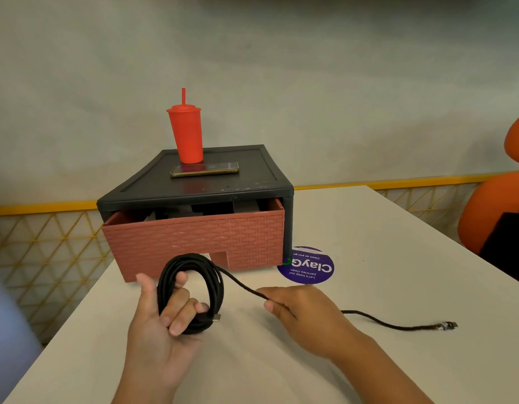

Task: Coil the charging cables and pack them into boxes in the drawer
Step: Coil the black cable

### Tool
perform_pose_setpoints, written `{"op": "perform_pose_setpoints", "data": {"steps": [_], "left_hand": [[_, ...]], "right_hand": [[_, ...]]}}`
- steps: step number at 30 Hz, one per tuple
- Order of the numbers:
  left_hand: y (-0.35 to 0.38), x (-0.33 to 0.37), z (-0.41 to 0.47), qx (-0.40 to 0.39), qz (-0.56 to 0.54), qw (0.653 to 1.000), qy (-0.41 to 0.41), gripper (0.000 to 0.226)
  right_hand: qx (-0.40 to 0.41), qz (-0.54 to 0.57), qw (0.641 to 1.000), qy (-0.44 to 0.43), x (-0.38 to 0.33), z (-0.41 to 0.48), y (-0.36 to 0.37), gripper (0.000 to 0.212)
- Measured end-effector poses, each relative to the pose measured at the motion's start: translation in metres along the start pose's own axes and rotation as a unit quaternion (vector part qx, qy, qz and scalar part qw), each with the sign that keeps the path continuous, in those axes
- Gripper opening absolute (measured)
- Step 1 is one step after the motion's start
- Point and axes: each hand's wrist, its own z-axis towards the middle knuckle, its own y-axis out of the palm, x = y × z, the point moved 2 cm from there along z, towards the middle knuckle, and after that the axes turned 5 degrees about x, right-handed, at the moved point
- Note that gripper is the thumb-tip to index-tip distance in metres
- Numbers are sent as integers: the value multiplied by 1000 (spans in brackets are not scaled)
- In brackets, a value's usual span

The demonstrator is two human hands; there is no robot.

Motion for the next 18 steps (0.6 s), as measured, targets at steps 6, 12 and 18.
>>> {"op": "perform_pose_setpoints", "data": {"steps": [6,12,18], "left_hand": [[-8,9,8,15,-31,999,21,39],[-6,2,9,70,47,994,69,48],[-4,-2,9,62,84,991,88,48]], "right_hand": [[-42,-30,999,-12,-4,-2,-4,30],[-101,-76,989,-74,-29,-6,11,23],[-124,-88,986,-61,-30,-6,6,26]]}}
